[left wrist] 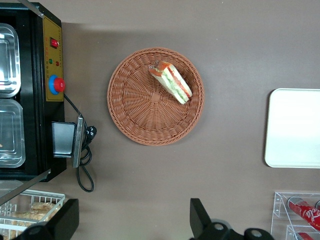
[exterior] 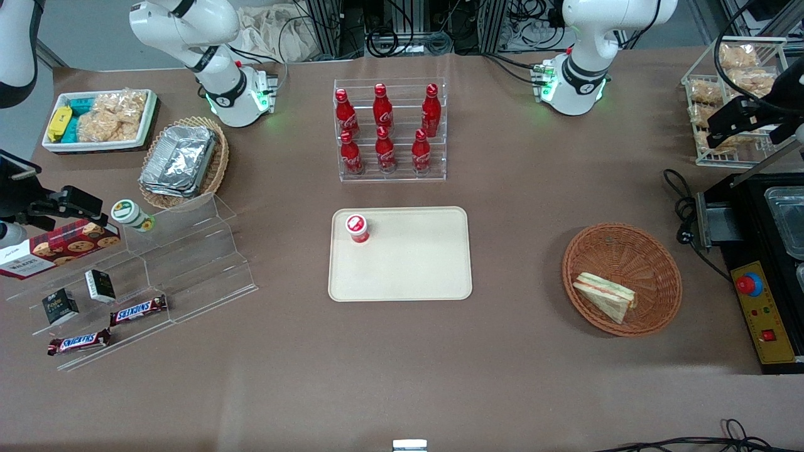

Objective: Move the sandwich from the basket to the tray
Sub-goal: 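Move the left gripper toward the wicker basket holding the sandwich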

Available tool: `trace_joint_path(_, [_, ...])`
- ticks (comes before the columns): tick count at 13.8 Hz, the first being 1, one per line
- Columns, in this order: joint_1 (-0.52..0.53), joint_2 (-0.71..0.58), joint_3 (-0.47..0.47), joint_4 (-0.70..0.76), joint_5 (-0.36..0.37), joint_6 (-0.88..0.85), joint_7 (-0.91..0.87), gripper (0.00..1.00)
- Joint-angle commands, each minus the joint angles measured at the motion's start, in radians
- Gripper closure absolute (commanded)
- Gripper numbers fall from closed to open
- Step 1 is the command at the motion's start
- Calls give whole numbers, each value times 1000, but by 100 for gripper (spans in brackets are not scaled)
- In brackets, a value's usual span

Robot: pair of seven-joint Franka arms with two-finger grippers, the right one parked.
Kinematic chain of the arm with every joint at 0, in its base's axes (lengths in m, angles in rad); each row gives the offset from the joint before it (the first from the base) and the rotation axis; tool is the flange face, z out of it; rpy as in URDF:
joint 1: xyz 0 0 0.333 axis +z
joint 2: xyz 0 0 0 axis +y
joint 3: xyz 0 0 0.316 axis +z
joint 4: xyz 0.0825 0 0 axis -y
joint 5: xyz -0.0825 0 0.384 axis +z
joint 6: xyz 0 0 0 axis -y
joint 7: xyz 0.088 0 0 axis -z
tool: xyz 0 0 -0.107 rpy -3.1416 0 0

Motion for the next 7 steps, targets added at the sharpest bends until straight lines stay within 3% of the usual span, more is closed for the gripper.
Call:
trace_joint_path(1, [-9,-19,10,-8,7,5,19,0])
trace_joint_path(7, [-9,4,10,12,1,5,-10,0])
